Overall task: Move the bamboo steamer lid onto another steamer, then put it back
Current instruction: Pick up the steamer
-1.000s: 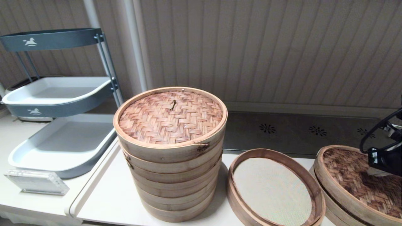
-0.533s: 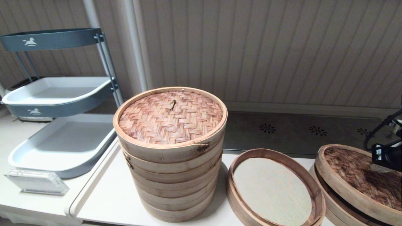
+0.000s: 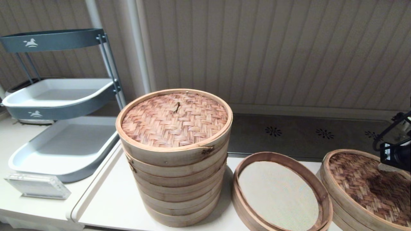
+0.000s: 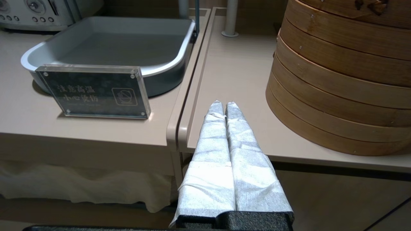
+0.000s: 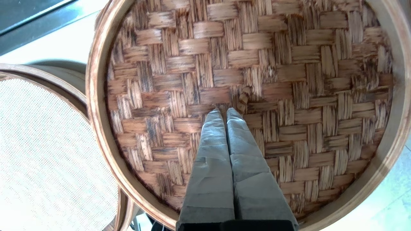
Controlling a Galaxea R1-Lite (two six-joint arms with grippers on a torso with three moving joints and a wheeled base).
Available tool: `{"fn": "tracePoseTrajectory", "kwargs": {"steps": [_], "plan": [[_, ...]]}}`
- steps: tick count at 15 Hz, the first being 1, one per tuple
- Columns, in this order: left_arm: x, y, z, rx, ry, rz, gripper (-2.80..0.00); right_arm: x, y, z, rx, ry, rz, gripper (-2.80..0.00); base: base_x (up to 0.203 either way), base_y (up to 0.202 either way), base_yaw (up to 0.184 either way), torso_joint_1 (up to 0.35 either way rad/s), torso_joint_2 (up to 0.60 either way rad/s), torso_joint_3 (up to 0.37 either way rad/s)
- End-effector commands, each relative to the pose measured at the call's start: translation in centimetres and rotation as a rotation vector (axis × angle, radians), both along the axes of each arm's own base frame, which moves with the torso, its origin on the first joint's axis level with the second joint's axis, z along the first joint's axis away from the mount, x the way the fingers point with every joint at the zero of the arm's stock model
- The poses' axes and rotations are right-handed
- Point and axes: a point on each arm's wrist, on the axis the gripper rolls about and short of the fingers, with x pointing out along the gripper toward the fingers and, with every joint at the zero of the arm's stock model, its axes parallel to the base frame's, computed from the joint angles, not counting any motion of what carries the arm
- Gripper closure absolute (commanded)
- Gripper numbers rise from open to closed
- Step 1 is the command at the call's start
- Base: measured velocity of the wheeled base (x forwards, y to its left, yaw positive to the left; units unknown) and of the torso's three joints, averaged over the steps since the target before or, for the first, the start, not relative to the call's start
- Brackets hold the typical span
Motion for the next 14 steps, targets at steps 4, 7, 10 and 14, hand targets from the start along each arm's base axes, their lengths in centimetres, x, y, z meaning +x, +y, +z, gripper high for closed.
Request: {"fn": "tracePoseTrajectory", "kwargs": {"steps": [4,7,10,14], "plan": [[0.0,0.0,-0.1,-0.001,0.005,0.000,0.00,0.6,-0.6,-1.1,0.011,0.043,-0.012,-2.80,0.000,0.000,0.000,0.000,0.00,0.000],[0.0,0.0,-0.1,0.000,0.004,0.000,0.00,0.6,-0.5,-1.5,0.018,0.054,-0.013,-2.80,0.000,0.000,0.000,0.000,0.00,0.000],[0.0,0.0,-0.1,-0.001,0.004,0.000,0.00,0.5,-0.5,-1.9,0.025,0.070,-0.011,-2.80,0.000,0.000,0.000,0.000,0.00,0.000],[0.0,0.0,-0.1,0.001,0.004,0.000,0.00,0.7,-0.5,-2.6,0.036,0.094,-0.009,-2.80,0.000,0.000,0.000,0.000,0.00,0.000]]}}
